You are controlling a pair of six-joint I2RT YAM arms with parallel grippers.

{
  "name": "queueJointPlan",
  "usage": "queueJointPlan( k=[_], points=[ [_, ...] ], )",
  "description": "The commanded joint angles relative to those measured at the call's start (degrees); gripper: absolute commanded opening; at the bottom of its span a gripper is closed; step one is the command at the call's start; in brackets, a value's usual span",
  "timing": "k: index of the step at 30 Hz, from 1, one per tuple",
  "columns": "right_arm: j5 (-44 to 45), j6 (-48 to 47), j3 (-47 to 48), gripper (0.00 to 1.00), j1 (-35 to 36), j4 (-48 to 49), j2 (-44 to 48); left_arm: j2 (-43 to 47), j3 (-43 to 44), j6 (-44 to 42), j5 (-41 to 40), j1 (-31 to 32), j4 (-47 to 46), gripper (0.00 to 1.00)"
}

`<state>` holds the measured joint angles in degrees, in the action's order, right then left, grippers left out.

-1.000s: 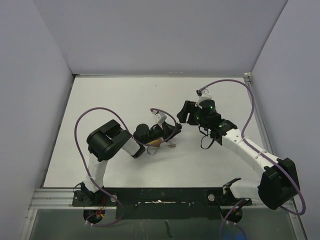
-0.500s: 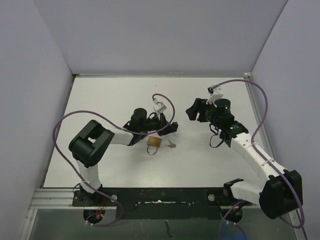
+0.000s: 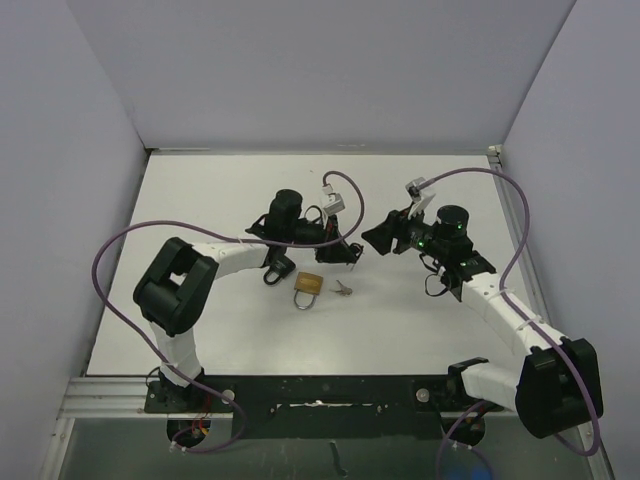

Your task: Unlock with the key

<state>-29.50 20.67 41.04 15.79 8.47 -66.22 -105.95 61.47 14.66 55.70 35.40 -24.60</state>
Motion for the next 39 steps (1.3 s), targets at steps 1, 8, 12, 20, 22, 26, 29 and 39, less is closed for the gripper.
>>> queueJointPlan(
  k=[1,8,12,20,22,26,29,39],
  points=[
    [-7.23,-1.85,-1.19,0.56,0.08,7.46,0.92,0.13,5.92,-4.36,5.37,-0.41,6.83,0.00],
    [-11.23,-1.47,-1.81,0.51,0.13,10.18,-0.76,-1.37,9.26,-3.43,7.46,-0.35,8.03,0.00],
    [-12.12,-1.46,-2.01,0.49,0.20,10.91,-1.30,-2.19,10.51,-2.44,7.97,-0.39,8.05,0.00],
    [-12.34,-1.50,-1.92,0.41,0.47,11.66,-3.69,-2.60,11.05,-0.33,6.96,-0.02,6.58,0.00],
    [-12.34,-1.42,-2.02,0.39,0.49,12.08,-4.20,-2.52,10.91,0.03,6.79,-0.06,5.99,0.00],
    [-12.96,-1.30,-2.27,0.38,0.47,13.33,-5.15,-2.35,10.53,0.74,6.81,0.07,4.91,0.00],
    [-13.97,-1.00,-2.45,0.36,0.47,14.45,-5.90,-2.50,10.59,1.19,7.21,0.08,4.59,0.00],
    [-15.40,-0.22,-2.50,0.29,0.55,16.93,-8.05,-1.98,9.98,3.49,9.59,0.16,0.89,0.00]
  ],
)
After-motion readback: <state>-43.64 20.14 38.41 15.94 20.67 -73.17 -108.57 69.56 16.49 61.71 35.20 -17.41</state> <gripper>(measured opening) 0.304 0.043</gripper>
